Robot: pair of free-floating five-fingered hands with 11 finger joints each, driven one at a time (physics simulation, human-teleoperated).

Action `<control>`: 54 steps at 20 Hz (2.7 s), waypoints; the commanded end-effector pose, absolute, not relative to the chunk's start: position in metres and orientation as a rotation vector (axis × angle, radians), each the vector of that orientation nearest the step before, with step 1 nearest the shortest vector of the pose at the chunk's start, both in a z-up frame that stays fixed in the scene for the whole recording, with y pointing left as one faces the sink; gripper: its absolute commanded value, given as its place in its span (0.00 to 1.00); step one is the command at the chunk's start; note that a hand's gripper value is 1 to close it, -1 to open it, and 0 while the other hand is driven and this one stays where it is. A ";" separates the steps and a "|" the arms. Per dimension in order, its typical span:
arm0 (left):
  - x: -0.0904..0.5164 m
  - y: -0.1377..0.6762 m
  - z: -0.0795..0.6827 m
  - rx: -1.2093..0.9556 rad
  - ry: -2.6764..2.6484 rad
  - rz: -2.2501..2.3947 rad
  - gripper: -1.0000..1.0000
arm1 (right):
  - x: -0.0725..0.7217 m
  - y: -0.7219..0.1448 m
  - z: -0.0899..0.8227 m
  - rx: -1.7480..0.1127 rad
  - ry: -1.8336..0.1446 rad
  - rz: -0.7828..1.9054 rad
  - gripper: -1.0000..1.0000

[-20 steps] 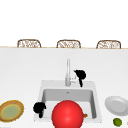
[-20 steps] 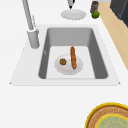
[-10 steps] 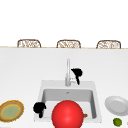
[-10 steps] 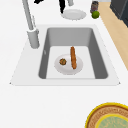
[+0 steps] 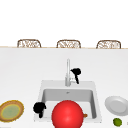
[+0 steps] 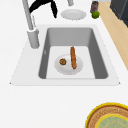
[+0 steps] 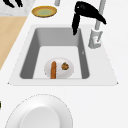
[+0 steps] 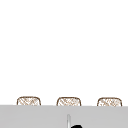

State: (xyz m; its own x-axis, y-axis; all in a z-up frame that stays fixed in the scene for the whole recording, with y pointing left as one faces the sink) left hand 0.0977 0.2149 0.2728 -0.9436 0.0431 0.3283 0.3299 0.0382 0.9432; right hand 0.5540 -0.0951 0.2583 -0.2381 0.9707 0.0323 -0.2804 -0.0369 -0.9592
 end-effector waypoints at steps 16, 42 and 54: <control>0.098 0.215 0.273 -0.386 -2.100 -2.007 0.50 | 0.662 -0.097 0.206 -0.651 -0.821 1.634 0.00; 0.098 0.215 0.273 -0.386 -2.100 -2.007 0.50 | 0.715 -0.111 0.162 -0.172 -0.491 1.601 1.00; 0.098 0.215 0.273 -0.386 -2.100 -2.007 0.50 | 0.718 -0.112 0.144 -0.143 -0.536 1.539 1.00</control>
